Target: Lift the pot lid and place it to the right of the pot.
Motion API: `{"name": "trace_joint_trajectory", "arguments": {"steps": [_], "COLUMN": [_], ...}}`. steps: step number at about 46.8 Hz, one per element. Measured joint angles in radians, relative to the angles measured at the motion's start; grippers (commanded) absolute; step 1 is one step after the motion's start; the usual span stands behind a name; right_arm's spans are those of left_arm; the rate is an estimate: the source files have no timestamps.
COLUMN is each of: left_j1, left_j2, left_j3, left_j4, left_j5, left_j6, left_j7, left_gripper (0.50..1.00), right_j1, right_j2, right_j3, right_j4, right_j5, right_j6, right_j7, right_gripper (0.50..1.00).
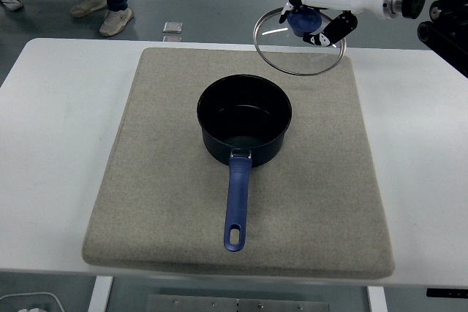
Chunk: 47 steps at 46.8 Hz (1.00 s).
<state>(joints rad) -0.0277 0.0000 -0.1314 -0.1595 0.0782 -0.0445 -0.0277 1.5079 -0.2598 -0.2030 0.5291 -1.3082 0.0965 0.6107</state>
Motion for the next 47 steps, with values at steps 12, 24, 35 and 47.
{"name": "trace_joint_trajectory", "arguments": {"steps": [12,24,35,47], "left_j1": [0.000,0.000,0.000,0.000], "left_j2": [0.000,0.000,0.000,0.000], "left_j3": [0.000,0.000,0.000,0.000], "left_j4": [0.000,0.000,0.000,0.000], "left_j5": [0.000,0.000,0.000,0.001], "left_j6": [0.000,0.000,0.000,0.000], "left_j7": [0.000,0.000,0.000,0.000], "left_gripper": [1.000,1.000,1.000,1.000], "right_j1": [0.000,0.001,-0.021,-0.045], "right_j2": [-0.023,-0.025,-0.047,-0.074], "right_j3": [-0.110,-0.187,-0.195,-0.237], "right_j4": [-0.008,-0.005,-0.004,-0.002], "right_j5": [0.001,0.003,0.003,0.005], "right_j6": [0.000,0.000,0.000,-0.002], "right_j7": [0.000,0.000,0.000,0.000], "right_gripper": [0.500,0.500,0.500,0.500]}}
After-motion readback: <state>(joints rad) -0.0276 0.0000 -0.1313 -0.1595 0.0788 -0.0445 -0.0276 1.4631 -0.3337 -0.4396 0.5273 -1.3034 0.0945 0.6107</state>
